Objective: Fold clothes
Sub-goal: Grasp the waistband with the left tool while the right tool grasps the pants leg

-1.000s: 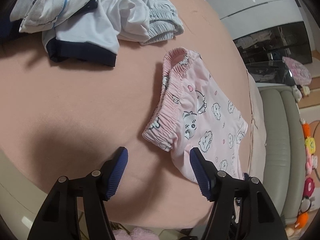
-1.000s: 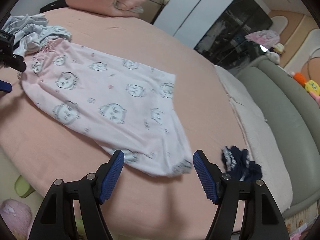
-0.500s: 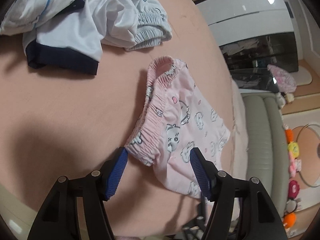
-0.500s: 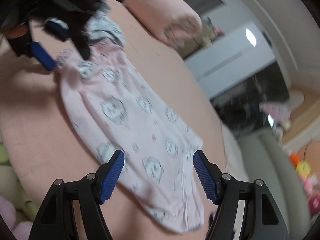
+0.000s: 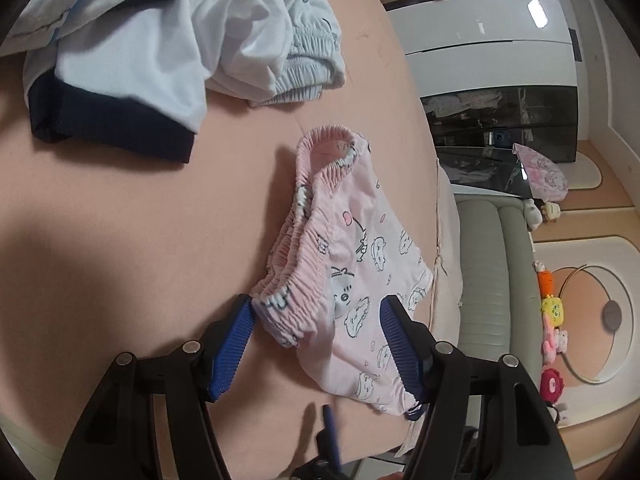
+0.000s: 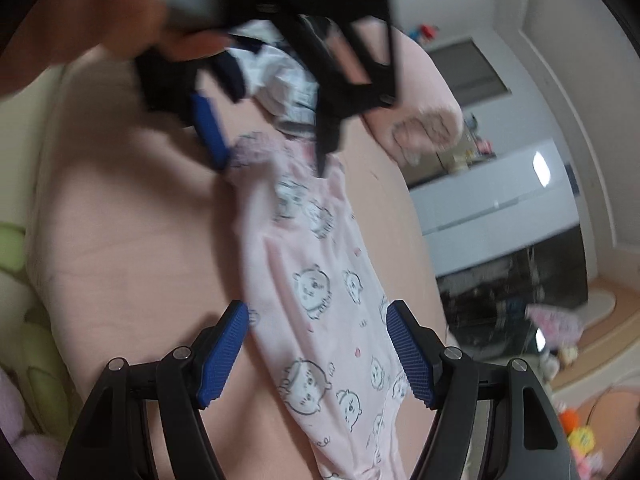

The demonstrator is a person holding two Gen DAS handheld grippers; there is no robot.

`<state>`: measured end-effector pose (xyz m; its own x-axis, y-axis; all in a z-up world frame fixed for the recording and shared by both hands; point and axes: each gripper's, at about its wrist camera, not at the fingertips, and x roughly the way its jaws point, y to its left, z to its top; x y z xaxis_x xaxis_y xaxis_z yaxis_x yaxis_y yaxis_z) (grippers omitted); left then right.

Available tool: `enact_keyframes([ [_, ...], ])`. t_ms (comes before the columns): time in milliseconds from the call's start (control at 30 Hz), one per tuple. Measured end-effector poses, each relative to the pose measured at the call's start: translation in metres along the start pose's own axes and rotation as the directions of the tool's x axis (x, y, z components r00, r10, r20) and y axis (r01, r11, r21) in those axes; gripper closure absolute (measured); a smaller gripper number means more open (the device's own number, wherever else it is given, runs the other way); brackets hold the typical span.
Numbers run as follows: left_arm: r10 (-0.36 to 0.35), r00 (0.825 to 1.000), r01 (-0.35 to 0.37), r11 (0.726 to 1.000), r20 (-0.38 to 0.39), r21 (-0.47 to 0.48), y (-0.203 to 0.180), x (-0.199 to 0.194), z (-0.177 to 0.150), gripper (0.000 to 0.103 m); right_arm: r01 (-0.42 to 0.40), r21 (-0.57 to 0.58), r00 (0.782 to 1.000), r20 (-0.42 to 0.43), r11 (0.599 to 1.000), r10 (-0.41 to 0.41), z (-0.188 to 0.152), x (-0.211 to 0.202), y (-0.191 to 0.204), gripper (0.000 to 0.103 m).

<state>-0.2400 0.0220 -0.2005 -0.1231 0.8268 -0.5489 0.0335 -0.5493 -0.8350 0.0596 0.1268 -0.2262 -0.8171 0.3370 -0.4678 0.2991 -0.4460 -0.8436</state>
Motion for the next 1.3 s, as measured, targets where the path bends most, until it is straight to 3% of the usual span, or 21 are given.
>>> enact_keyframes([
  [200,-0.035,0.999,0.035,0.999,-0.018,-0.002,0.013,-0.004,-0.003,0.040,-0.002,-0.038,0.999,-0.050,0.999,0.000,-0.005,0.019,0.008,0.032],
  [333,-0.034,0.999,0.034,0.999,-0.008,0.019,0.020,-0.010,-0.007,0.040,0.069,-0.055,0.989,-0.124,0.996,-0.076,0.003,0.050,-0.006,0.032],
  [467,-0.033,0.999,0.032,0.998,0.013,0.053,0.021,-0.010,-0.012,0.040,0.027,-0.027,0.983,-0.183,0.999,-0.031,0.008,0.073,-0.014,0.032],
  [600,-0.039,0.998,0.037,0.998,0.040,0.051,0.023,-0.010,-0.013,0.040,0.080,-0.079,0.985,-0.148,0.994,-0.091,0.008,0.064,-0.006,0.032],
  [667,-0.041,0.998,0.041,0.999,0.056,0.001,0.025,-0.011,-0.012,0.040,0.093,-0.116,0.986,-0.130,0.989,-0.108,0.009,0.056,-0.002,0.032],
  [767,-0.055,0.997,0.058,0.997,0.060,-0.057,0.026,-0.010,-0.011,0.040,0.076,-0.165,0.992,-0.085,0.983,-0.091,0.010,0.043,0.008,0.032],
  [833,-0.083,0.996,0.085,0.995,0.032,-0.058,0.024,-0.005,-0.011,0.040,0.065,-0.181,0.995,-0.068,0.981,-0.078,0.010,0.041,0.011,0.032],
  [933,-0.068,0.998,0.069,0.997,0.012,-0.040,0.019,0.001,-0.009,0.041,0.051,-0.189,0.997,-0.054,0.981,-0.062,0.010,0.046,0.010,0.032],
  [1000,-0.029,0.999,0.029,0.999,0.021,-0.014,0.014,0.001,-0.006,0.052,0.039,-0.195,0.998,-0.043,0.980,-0.048,0.010,0.050,0.009,0.032],
  [1067,0.016,0.999,-0.016,1.000,0.029,0.006,0.010,0.001,-0.001,0.070,0.022,-0.200,0.999,-0.035,0.979,-0.029,0.012,0.053,0.007,0.032],
  [1133,0.049,0.998,-0.050,0.999,0.036,0.018,0.008,0.000,0.004,0.072,0.019,-0.212,0.999,-0.023,0.977,-0.025,0.014,0.058,0.004,0.032],
  [1300,0.019,0.999,-0.019,1.000,0.029,0.011,0.015,-0.003,0.004,0.074,0.049,-0.268,0.999,0.002,0.962,-0.051,0.026,0.069,0.010,0.032],
])
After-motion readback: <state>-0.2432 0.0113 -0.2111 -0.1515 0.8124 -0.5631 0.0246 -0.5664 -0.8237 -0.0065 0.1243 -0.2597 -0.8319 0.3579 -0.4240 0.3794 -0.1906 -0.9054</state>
